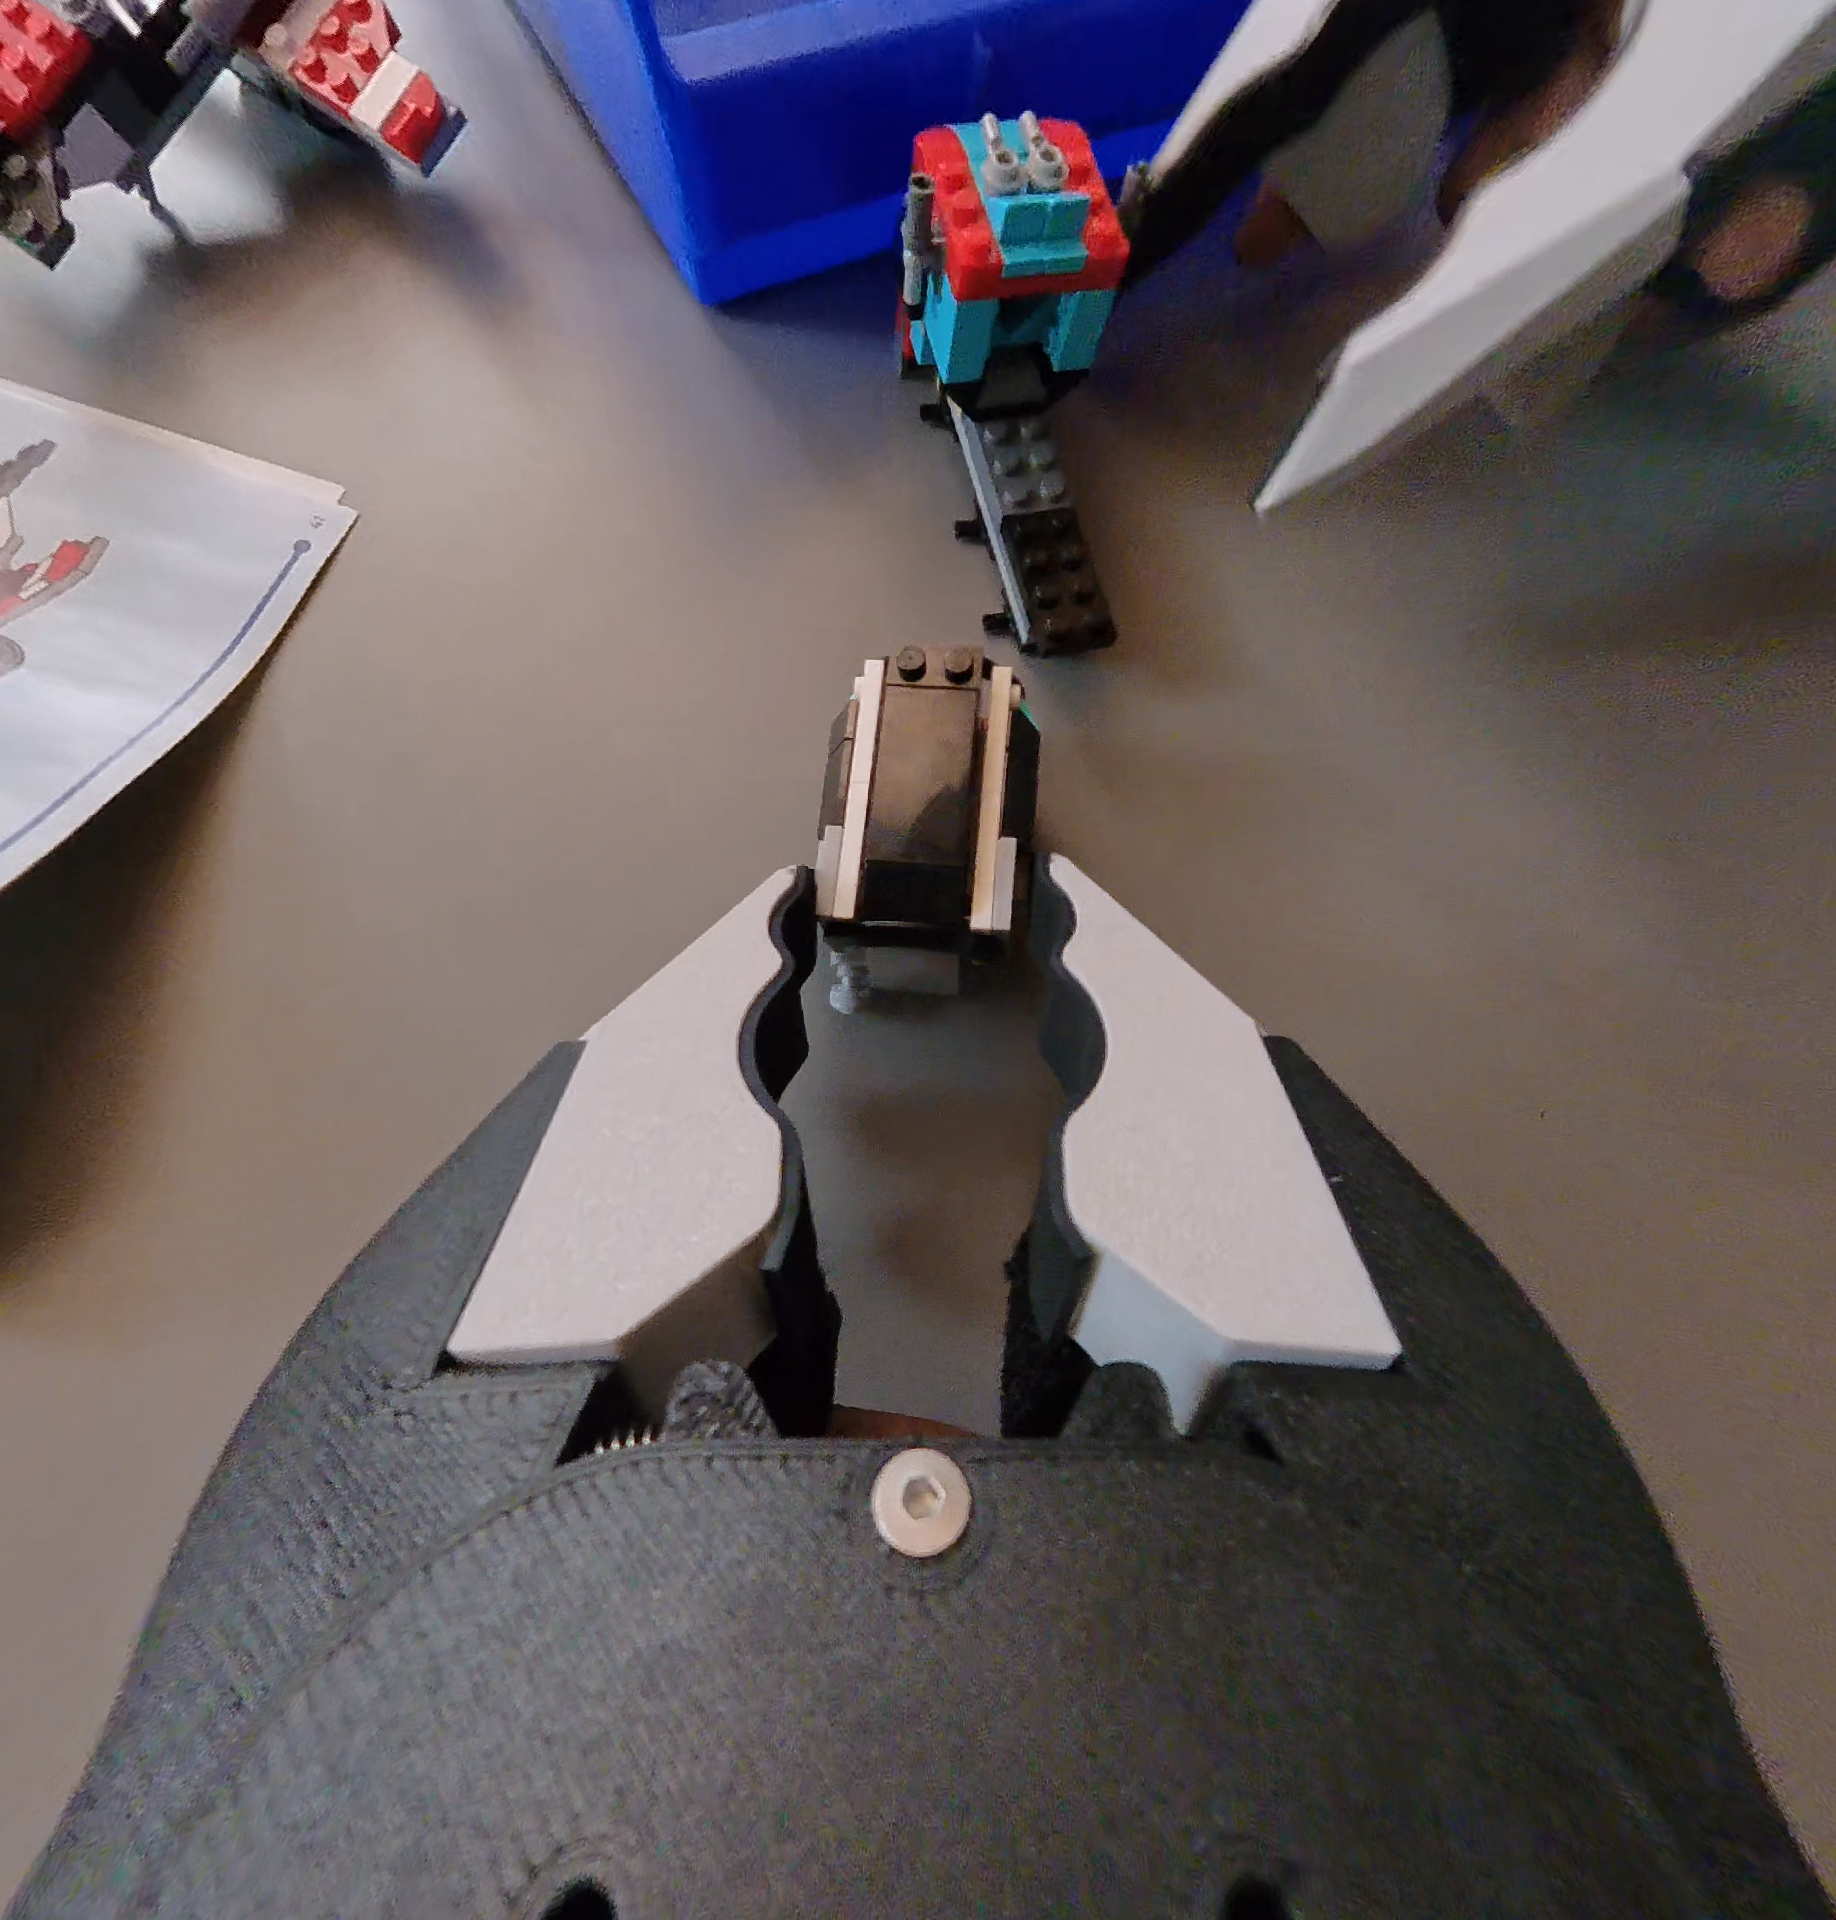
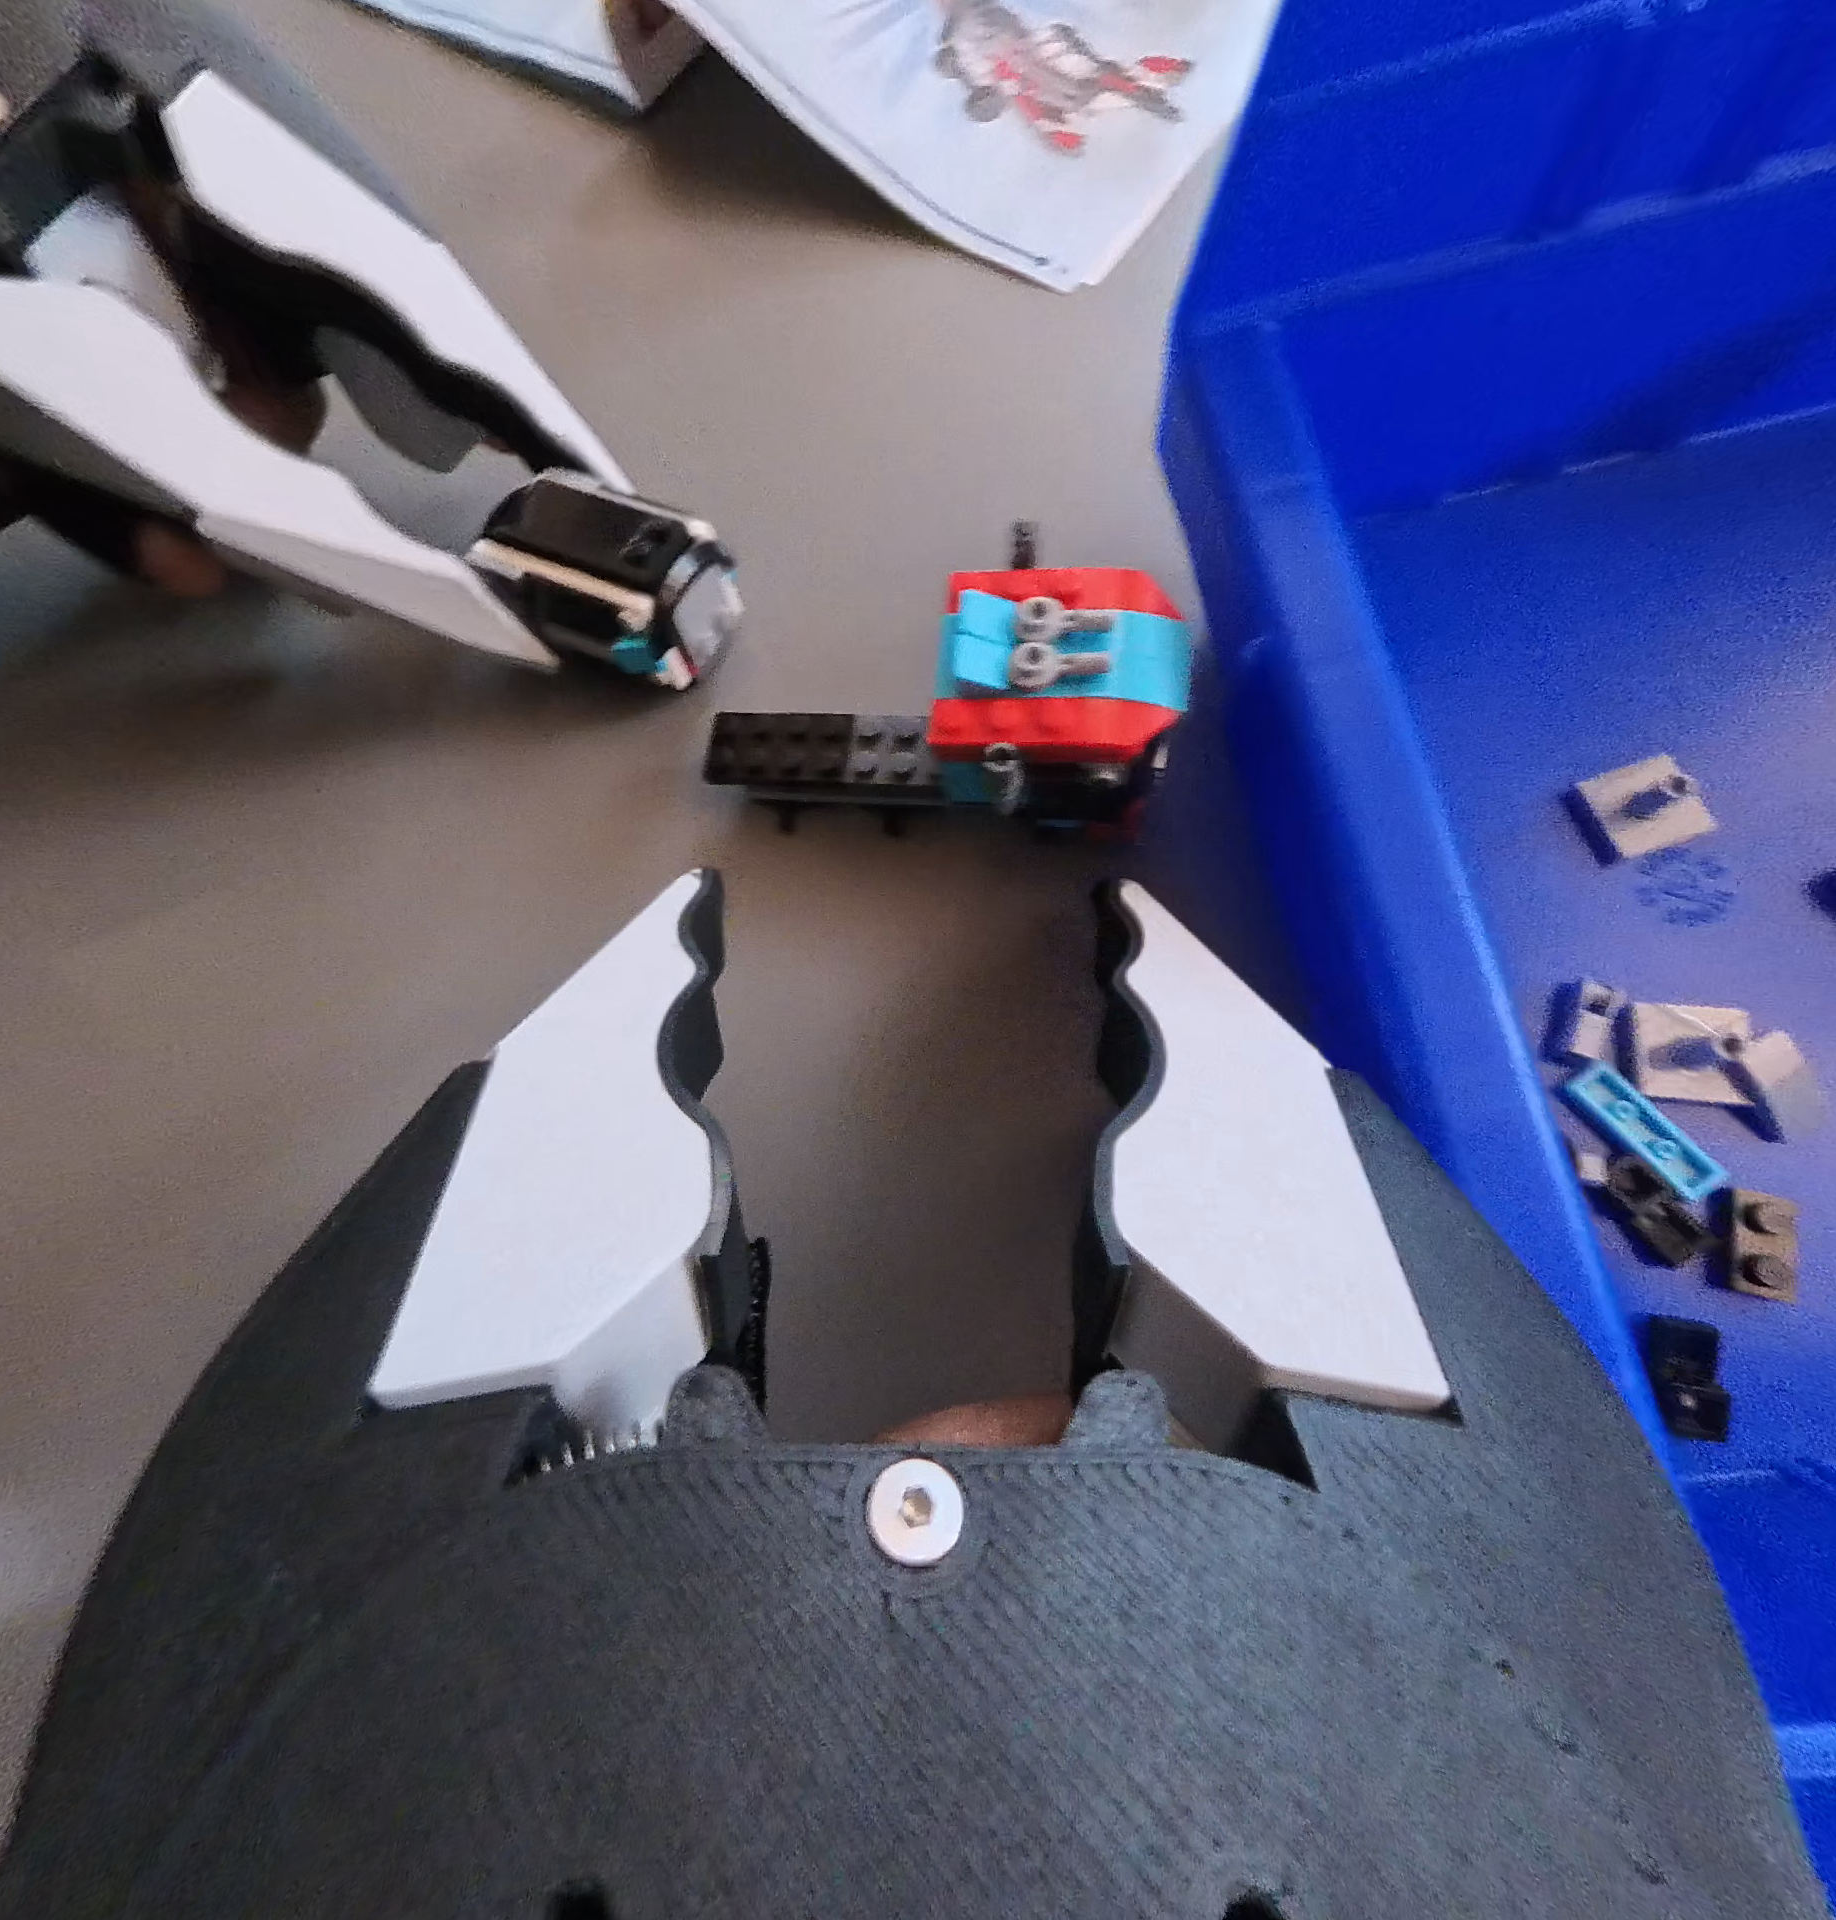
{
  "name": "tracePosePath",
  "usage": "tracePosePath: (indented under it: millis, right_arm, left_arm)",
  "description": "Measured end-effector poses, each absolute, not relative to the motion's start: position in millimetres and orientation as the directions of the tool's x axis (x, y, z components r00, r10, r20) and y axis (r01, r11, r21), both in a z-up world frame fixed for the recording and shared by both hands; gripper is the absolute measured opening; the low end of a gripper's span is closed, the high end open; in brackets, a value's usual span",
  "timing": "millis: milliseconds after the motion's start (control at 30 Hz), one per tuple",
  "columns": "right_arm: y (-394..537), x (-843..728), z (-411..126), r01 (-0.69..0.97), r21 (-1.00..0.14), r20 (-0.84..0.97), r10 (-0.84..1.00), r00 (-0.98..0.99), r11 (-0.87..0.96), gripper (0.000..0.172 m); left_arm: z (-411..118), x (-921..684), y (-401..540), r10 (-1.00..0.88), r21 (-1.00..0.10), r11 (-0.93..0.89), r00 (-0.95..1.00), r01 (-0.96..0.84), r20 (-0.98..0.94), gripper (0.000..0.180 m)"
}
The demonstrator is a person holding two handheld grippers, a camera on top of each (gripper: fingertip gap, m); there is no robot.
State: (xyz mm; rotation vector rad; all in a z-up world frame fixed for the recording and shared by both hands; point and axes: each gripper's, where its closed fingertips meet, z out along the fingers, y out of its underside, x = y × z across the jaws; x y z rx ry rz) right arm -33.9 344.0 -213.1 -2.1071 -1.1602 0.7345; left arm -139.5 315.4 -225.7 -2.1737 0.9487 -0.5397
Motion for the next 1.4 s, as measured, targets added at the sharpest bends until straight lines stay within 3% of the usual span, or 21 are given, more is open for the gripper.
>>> tracePosePath:
  millis: [233, 367, 700, 933, 1033, 1233, 1400]
  right_arm:
    - [353.1, -43.6, -220.6, 0.564, -0.736, -0.110, 0.888, 0.447, -0.375, 0.092]
    - [351.5, -52.1, -220.3, 0.582, -0.741, -0.080, 0.905, 0.417, -0.333, 0.095]
    - [337.4, -51.9, -220.4, 0.613, -0.742, -0.061, 0.938, 0.341, -0.271, 0.084]
    - [353.9, -55.2, -221.3, 0.603, -0.739, -0.069, 0.924, 0.376, -0.300, 0.083]
    - [350.6, -57.8, -223.9, 0.624, -0.729, -0.053, 0.931, 0.361, -0.284, 0.072]
    - [333.2, -59.1, -221.9, 0.625, -0.731, -0.104, 0.950, 0.294, -0.273, 0.064]
    - [336.1, -52.7, -220.7, 0.629, -0.738, -0.087, 0.960, 0.267, -0.242, 0.068]
  left_arm:
    - [-224.2, -134.0, 312.1, -0.789, -0.743, -0.438, 0.613, -0.507, 0.046, 0.043]
    - [-225.0, -130.9, 313.2, -0.794, -0.744, -0.414, 0.607, -0.525, 0.014, 0.043]
    - [-223.6, -158.9, 316.5, -0.753, -0.736, -0.475, 0.655, -0.483, 0.056, 0.042]
    - [-207.6, -162.1, 318.7, -0.715, -0.779, -0.540, 0.662, -0.319, 0.224, 0.042]
    - [-207.9, -160.1, 318.8, -0.697, -0.769, -0.573, 0.663, -0.285, 0.273, 0.042]
    - [-220.0, -164.7, 305.6, -0.755, -0.739, -0.533, 0.626, -0.412, 0.195, 0.042]
    - [-211.1, -166.4, 297.2, -0.824, -0.783, -0.424, 0.552, -0.455, 0.125, 0.050]
